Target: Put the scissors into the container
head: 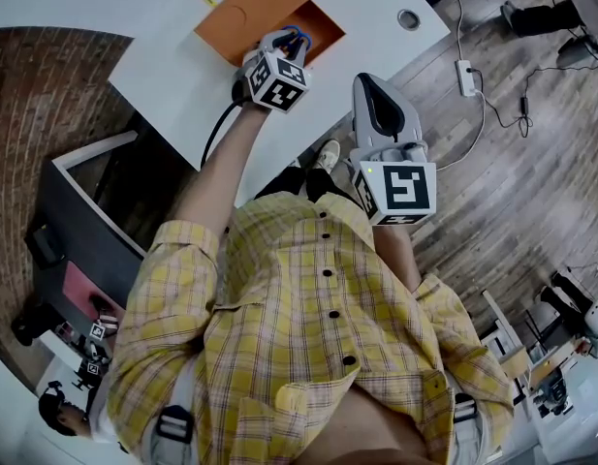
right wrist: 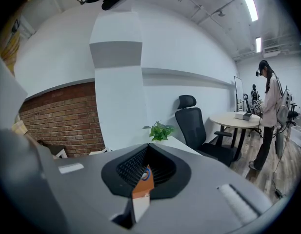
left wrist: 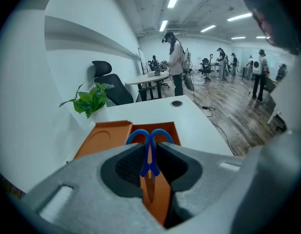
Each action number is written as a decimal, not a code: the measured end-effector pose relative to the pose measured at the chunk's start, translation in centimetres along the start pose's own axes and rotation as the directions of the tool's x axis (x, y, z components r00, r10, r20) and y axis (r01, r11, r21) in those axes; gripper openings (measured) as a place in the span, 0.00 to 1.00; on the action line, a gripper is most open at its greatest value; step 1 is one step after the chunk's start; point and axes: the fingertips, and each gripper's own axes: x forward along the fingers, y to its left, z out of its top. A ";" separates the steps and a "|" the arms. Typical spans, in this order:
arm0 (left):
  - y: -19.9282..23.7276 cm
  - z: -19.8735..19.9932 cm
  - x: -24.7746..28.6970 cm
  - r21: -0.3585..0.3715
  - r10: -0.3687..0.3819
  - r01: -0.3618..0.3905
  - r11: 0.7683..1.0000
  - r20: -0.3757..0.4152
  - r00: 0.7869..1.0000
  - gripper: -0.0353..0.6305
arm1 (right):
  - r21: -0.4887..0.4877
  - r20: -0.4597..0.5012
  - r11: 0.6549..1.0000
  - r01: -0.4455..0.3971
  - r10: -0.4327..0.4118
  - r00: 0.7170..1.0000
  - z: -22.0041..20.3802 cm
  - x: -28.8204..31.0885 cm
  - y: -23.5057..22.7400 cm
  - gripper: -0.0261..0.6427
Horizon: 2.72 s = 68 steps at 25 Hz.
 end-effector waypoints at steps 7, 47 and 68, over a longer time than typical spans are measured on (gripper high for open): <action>0.2 0.0 1.0 -0.006 -0.003 0.003 1.000 -0.004 1.000 0.19 | 0.005 -0.010 1.000 0.010 -0.010 1.000 -0.3 0.4 -0.5 0.05; -0.5 -5.1 7.5 -0.041 -0.041 0.035 0.999 -0.165 0.985 0.19 | 0.010 -0.047 1.000 0.010 -0.009 0.999 -1.3 0.9 -2.1 0.05; -0.7 -3.2 4.5 -0.077 -0.004 -0.003 0.997 -0.087 0.996 0.18 | 0.003 -0.027 1.000 -0.005 0.005 1.000 -0.8 -0.6 -1.1 0.05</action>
